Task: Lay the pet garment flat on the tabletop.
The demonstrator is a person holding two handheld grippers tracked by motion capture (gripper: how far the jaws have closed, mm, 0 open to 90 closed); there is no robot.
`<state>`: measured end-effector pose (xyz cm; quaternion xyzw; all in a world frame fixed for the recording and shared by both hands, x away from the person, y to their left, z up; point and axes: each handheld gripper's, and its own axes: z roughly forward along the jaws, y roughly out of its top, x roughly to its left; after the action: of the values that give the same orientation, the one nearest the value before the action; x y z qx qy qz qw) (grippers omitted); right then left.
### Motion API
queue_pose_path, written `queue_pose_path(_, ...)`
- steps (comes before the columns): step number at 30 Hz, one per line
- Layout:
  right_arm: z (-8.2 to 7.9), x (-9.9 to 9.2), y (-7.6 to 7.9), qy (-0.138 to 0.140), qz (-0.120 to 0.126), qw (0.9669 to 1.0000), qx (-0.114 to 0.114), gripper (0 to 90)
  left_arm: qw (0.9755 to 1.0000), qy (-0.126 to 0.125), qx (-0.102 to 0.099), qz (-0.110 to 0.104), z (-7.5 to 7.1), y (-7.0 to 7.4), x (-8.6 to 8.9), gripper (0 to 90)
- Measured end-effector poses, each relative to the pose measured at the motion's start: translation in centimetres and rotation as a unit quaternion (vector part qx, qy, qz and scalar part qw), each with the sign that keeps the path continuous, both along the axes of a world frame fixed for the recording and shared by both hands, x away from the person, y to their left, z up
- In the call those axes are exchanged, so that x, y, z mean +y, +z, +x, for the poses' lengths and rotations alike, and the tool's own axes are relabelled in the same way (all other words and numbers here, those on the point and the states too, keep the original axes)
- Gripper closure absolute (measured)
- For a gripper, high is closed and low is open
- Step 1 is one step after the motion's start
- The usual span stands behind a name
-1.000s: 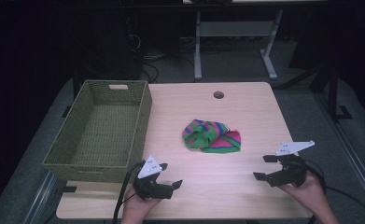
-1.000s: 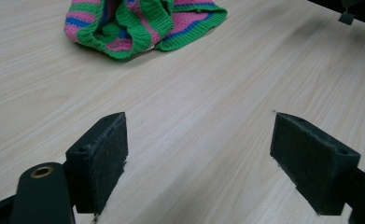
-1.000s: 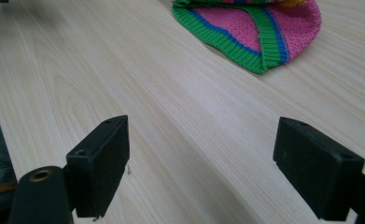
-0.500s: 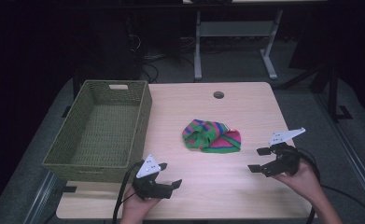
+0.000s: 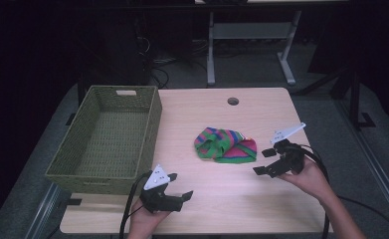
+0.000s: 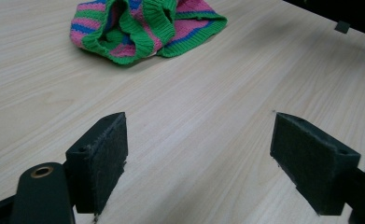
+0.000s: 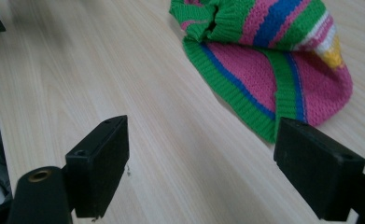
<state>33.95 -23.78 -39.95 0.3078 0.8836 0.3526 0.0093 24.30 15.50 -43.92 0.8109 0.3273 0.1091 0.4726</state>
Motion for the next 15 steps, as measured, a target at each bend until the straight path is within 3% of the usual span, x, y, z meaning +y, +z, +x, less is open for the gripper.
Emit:
queue_pose_path(8,1.7,1.9,1.1,0.016,-0.009,0.9998,-0.001,17.7,1.0,0.001,0.001,-0.001,-0.1,0.0,0.1,18.7)
queue_pose_path(15,3.4,3.2,0.9,0.027,-0.021,0.9994,0.005,18.5,1.0,0.001,0.0,-0.005,0.0,0.1,0.2,18.7)
